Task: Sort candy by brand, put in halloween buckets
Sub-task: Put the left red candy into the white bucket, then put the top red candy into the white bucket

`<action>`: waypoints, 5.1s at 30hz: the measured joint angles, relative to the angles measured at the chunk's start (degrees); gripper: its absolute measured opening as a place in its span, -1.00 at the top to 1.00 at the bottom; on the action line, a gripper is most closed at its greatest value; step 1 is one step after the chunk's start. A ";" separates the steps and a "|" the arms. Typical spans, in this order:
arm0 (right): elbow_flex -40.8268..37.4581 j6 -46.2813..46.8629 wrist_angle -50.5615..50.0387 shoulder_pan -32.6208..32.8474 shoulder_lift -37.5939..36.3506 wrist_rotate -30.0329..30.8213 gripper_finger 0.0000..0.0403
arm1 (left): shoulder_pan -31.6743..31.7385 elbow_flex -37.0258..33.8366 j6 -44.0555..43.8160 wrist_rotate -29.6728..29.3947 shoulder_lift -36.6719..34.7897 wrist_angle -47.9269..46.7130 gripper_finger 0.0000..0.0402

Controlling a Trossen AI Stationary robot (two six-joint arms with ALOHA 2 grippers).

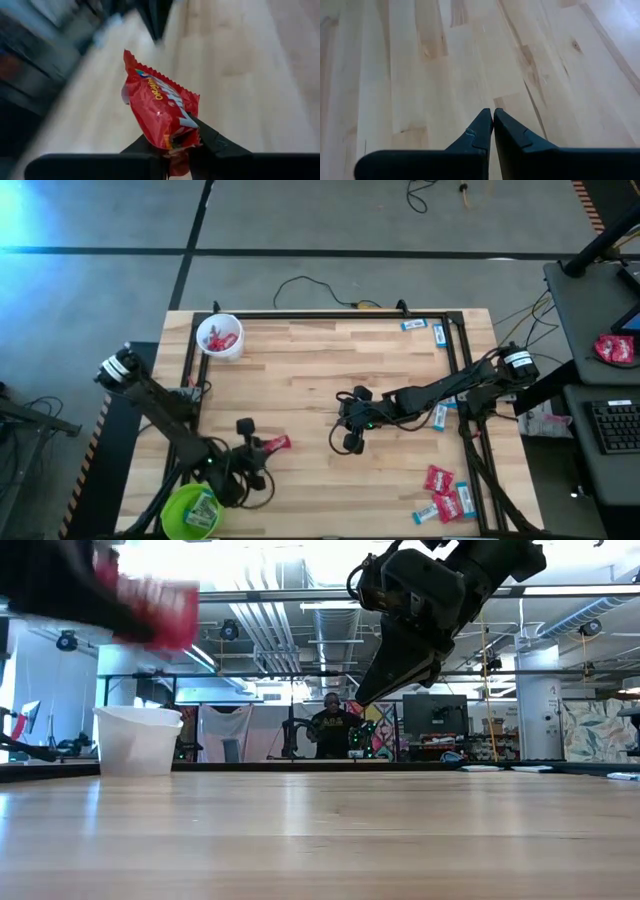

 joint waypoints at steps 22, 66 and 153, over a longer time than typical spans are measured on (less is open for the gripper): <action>-0.04 0.01 -0.17 0.02 0.00 0.04 0.94 | 13.64 11.30 -9.81 -29.02 12.07 -45.55 0.84; -0.11 1.59 -1.54 1.16 0.02 -1.64 0.94 | 84.81 -3.82 3.46 8.20 -12.38 -23.47 0.09; 21.27 9.45 -24.93 2.26 9.47 -8.62 0.79 | 6.87 -18.71 3.44 -14.77 -30.85 11.24 0.09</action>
